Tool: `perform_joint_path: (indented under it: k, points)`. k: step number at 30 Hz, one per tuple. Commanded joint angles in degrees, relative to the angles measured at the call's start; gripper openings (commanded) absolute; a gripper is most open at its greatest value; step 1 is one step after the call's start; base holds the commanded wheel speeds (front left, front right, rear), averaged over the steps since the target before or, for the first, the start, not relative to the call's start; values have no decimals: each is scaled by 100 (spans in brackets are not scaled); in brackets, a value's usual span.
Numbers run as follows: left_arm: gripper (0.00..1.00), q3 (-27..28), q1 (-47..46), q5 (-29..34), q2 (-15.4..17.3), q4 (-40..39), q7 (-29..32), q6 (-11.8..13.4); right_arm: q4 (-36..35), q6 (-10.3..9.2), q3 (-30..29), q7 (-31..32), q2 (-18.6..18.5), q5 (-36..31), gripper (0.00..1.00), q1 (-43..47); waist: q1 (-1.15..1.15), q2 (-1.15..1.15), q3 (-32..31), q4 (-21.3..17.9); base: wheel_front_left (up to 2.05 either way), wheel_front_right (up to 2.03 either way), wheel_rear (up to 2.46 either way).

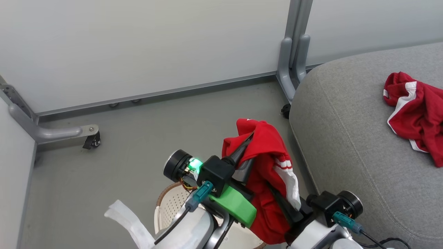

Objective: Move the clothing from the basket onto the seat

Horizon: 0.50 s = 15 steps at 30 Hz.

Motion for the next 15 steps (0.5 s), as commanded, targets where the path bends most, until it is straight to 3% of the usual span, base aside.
perform_joint_path:
  k: [1,15]
  points:
    - [100,6,7,-38,20,13,37,-20,-40,-8,0,-11,-7,47,0,-52,0,43,2,-3,0,0,0]
    - [100,-77,-13,-148,69,17,117,-63,-77,-8,-50,-11,-15,106,0,-40,0,43,20,-14,0,0,0]
